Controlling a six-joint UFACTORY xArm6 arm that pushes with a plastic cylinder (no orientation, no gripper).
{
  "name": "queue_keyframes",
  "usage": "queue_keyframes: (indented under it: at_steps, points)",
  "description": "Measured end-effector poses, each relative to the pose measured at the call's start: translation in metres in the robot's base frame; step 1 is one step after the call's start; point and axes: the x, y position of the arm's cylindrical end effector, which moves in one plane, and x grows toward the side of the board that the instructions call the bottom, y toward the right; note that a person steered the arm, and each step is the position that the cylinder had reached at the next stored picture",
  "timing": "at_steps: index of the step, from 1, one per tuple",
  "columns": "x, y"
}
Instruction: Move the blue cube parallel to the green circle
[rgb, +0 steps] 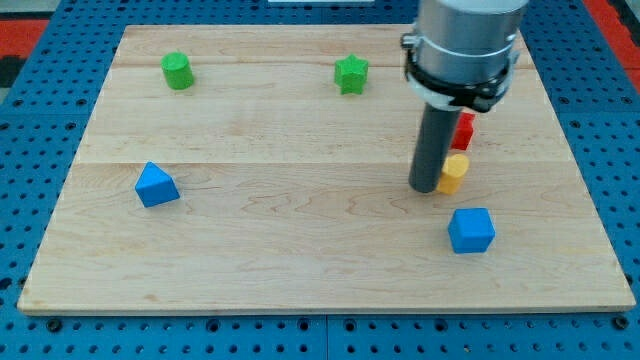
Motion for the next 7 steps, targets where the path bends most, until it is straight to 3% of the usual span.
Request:
queue_keyframes:
  at_steps: [2, 4, 5, 6, 7]
  points:
    - [0.005, 0.013]
    - [0.036, 0.065]
    - [0.076, 0.085]
    - [0.094, 0.032]
    - [0.069, -0.019]
